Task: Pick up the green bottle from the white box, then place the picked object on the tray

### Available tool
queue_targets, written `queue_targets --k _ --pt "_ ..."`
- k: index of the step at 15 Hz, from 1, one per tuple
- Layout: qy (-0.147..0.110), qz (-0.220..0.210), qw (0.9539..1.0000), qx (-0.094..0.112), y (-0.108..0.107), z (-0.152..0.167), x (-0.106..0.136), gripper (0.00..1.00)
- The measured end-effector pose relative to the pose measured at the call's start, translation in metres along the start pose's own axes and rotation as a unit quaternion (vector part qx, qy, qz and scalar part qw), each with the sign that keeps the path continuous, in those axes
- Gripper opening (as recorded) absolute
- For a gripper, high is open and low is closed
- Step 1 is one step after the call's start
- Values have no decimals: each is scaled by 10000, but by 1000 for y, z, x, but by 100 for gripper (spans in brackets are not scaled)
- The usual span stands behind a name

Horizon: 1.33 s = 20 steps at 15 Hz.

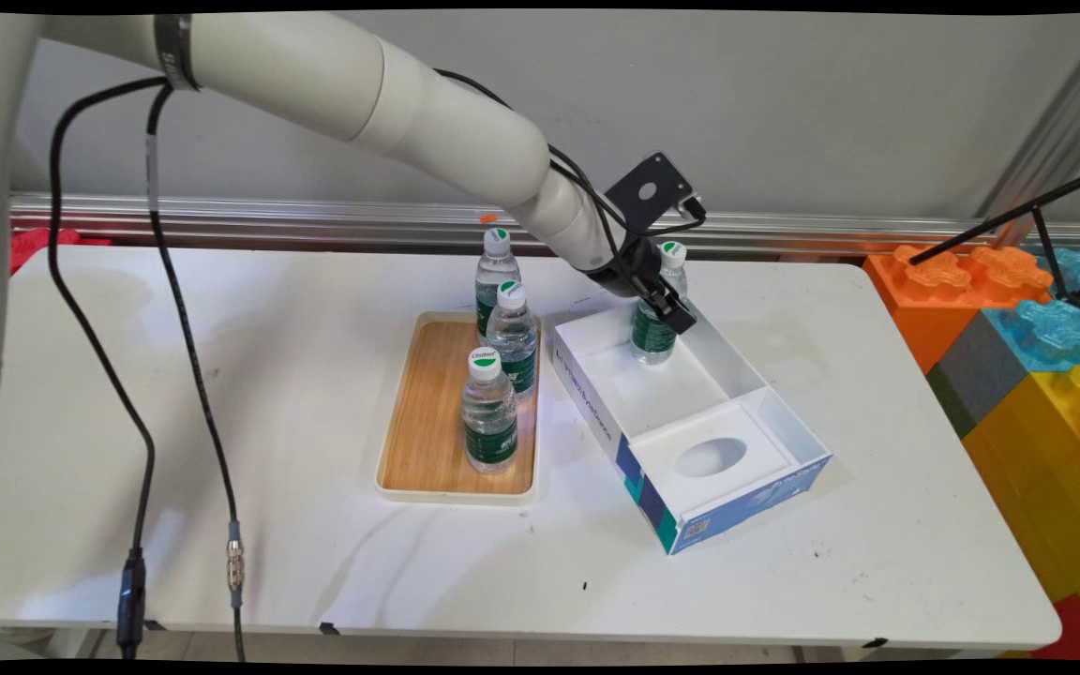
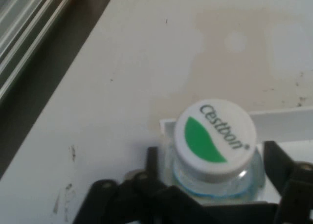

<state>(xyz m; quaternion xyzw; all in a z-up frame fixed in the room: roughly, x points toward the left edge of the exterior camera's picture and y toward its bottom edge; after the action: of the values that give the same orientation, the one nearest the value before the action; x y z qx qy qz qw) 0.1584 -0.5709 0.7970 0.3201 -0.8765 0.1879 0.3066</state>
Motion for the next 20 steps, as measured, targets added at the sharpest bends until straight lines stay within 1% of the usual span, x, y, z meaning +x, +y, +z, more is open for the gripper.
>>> queue_targets --k 5,9,12,15,16,19,20 --pt "25 72 9999 112 -4 -4 2 0" --pt "24 -22 9999 138 -6 -25 10 0" --pt "77 -202 9997 70 -4 -63 30 0" --pt "106 -349 9993 -1 -4 -110 53 0" --pt "109 -391 9992 -18 -6 -133 60 0" --pt "79 -407 9991 -48 -14 -187 72 0" --pt "53 -398 9992 -56 -17 -200 72 0"
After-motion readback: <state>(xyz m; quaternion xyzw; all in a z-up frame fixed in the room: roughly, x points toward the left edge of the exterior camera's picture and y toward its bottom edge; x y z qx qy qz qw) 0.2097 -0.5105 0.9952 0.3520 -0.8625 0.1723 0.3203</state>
